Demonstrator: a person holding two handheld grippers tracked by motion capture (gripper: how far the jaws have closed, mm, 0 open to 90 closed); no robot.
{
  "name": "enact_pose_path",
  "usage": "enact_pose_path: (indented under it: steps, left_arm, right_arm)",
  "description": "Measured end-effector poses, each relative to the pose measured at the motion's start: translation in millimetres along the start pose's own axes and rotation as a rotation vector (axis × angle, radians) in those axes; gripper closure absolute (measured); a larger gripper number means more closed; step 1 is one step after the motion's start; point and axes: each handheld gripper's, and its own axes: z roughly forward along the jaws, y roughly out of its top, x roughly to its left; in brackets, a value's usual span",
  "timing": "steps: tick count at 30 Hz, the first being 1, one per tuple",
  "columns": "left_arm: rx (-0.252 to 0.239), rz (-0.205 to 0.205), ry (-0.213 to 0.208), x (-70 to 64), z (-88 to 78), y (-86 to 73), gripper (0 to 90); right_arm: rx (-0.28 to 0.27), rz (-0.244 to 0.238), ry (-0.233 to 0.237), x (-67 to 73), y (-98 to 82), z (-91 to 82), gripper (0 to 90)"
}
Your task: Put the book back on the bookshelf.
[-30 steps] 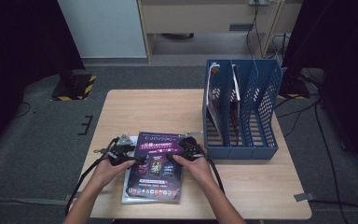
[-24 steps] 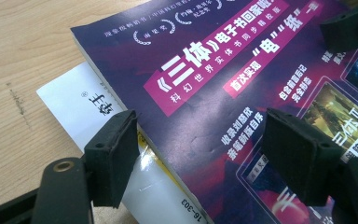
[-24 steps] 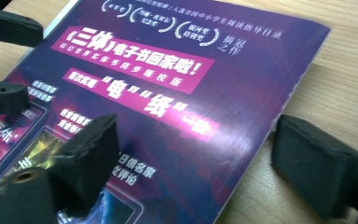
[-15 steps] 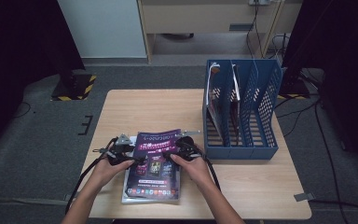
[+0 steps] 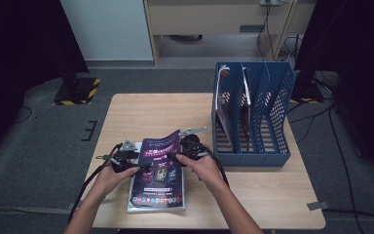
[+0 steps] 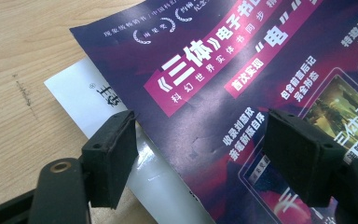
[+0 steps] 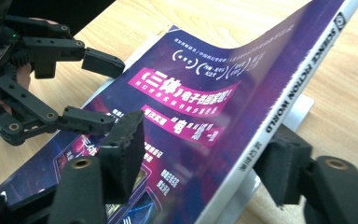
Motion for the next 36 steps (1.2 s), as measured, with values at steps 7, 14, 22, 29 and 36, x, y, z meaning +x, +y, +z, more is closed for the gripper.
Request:
enact_pose_path:
  steps: [7,14,22,29,36]
  left_arm:
    - [0.0,-0.002,0.001,0.2,-0.2,-0.2,25.5]
    - [-0.002,-0.005,-0.001,0.6,-0.2,-0.7,25.5]
    - [-0.006,-0.01,-0.004,0.8,-0.3,-1.3,25.5]
    - [-0.003,0.02,0.018,0.2,-1.0,0.5,21.4]
    - [-0.066,-0.028,0.02,9.5,-16.7,8.3,13.2]
  right_arm:
    - [0.05,-0.03,0.008,1.3,12.2,1.1,46.9]
    - [0.093,-0.04,0.018,-0.8,17.7,10.6,45.4]
    - [0.09,-0.041,-0.014,-1.0,22.1,16.0,66.1]
    - [0.078,-0.039,-0.016,0.1,24.1,11.9,71.1]
    - [0.043,-0.046,0.002,8.3,38.1,3.5,76.1]
